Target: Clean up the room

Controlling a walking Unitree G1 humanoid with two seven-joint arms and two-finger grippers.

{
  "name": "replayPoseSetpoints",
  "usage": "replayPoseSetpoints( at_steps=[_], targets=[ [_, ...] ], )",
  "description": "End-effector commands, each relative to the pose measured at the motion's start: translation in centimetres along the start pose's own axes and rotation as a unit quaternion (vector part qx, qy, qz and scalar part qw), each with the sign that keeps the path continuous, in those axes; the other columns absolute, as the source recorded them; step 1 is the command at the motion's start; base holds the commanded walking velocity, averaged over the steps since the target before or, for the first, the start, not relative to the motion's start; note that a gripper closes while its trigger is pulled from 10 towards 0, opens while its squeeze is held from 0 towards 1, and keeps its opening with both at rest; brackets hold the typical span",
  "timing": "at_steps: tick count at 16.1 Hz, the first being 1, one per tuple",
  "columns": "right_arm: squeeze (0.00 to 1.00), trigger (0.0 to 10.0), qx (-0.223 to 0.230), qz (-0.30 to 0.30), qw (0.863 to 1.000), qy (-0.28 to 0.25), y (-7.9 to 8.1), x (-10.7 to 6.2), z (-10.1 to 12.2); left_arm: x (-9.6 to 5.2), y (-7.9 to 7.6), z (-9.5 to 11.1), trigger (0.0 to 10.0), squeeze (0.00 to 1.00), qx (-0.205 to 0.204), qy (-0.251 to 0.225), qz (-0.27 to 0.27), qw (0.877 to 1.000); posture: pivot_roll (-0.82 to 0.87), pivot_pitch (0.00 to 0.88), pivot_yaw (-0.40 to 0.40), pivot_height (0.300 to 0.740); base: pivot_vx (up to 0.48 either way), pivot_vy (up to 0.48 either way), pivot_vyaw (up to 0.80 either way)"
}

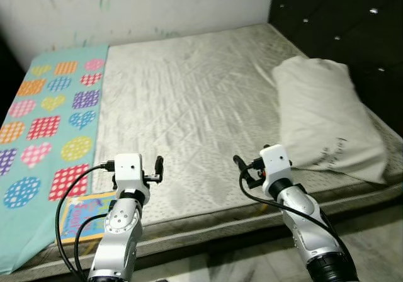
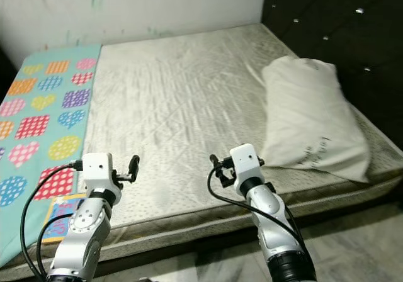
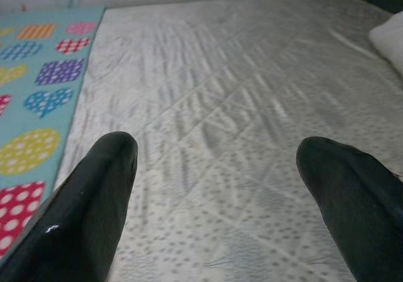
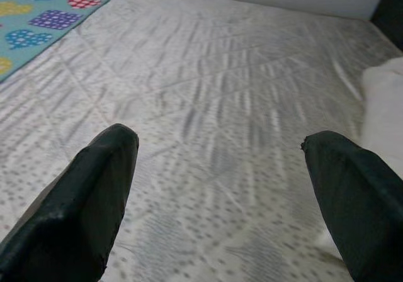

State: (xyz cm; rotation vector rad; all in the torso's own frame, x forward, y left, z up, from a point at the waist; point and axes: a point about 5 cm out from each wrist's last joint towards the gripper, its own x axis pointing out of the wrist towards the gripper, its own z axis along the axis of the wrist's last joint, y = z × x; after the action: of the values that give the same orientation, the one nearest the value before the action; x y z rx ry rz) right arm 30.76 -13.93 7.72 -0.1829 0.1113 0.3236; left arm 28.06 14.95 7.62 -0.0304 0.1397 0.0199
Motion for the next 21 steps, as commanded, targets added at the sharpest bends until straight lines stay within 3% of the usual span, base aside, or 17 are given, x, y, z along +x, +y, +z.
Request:
replayPoseSetpoints(
  at_steps=[1,10,15,21],
  targets=[
    [0.0,10.0,0.005,0.013,1.0,-0.009,0.69,0.12,0.33,0.03,0.51,-0.12,10.0,0.0,0.003,0.004,0.007,1.0,-0.12,0.071,0.044,0.74,0.0,0.442,0.0],
    [0.0,10.0,0.0,0.025,1.0,-0.019,1.06,0.14,0.49,-0.09,0.17,0.31,10.0,0.0,0.008,-0.016,-0.017,1.0,-0.12,0.063,0.041,0.74,0.0,0.042,0.0],
    [0.0,10.0,-0.006,0.031,0.999,-0.021,1.21,0.17,0.56,-0.17,0.07,0.33,10.0,0.0,0.001,-0.02,-0.021,1.0,-0.12,0.059,0.037,0.74,0.0,0.0,0.64],
    [0.0,10.0,-0.002,0.025,1.0,-0.017,1.11,0.07,0.34,-0.23,0.04,0.37,10.0,0.0,-0.001,-0.022,-0.025,0.999,-0.12,0.068,0.039,0.74,0.286,0.0,0.0]
  ],
)
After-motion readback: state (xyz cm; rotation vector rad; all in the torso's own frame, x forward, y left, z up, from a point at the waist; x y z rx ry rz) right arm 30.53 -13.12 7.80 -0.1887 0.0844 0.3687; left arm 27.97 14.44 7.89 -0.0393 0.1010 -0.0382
